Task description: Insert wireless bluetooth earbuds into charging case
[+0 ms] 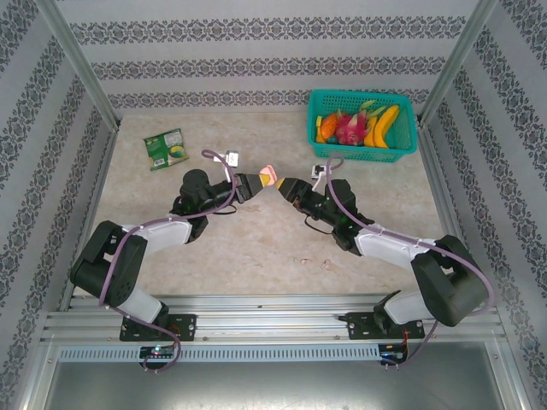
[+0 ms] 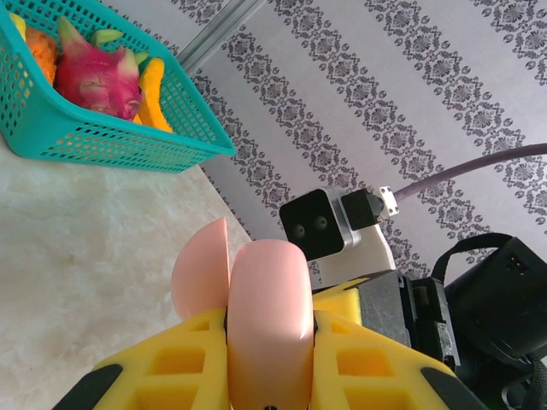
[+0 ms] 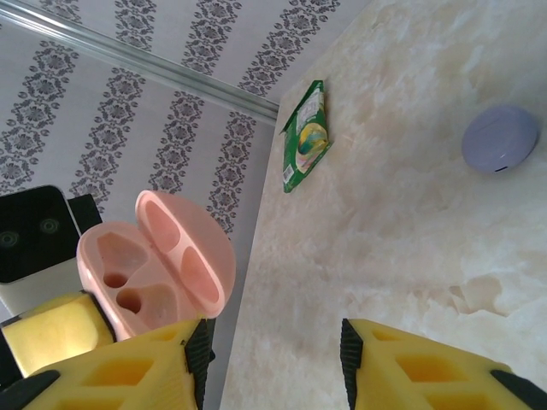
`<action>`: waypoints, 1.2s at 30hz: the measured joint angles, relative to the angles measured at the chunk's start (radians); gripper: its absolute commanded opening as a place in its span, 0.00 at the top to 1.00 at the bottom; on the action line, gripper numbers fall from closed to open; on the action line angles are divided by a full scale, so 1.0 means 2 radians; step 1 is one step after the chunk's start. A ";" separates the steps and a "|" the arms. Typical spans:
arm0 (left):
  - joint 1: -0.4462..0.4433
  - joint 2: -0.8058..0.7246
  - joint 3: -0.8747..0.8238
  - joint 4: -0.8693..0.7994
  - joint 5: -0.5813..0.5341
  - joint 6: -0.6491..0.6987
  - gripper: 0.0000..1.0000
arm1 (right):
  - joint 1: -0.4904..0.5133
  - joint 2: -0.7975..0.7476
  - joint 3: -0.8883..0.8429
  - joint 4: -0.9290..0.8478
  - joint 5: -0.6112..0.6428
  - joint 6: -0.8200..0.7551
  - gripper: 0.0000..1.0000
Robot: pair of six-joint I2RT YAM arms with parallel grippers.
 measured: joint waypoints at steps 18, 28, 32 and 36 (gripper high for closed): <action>-0.009 0.000 0.000 0.000 0.011 0.000 1.00 | -0.007 0.021 0.021 0.030 -0.014 0.013 0.65; -0.010 0.000 0.000 0.000 0.011 0.000 1.00 | -0.010 0.027 0.019 0.048 -0.027 0.023 0.70; -0.010 0.000 0.003 -0.001 0.011 0.000 1.00 | -0.010 0.027 0.012 0.056 -0.028 0.026 0.69; -0.010 0.000 0.005 -0.004 0.011 0.000 1.00 | -0.014 0.027 0.006 0.062 -0.029 0.028 0.66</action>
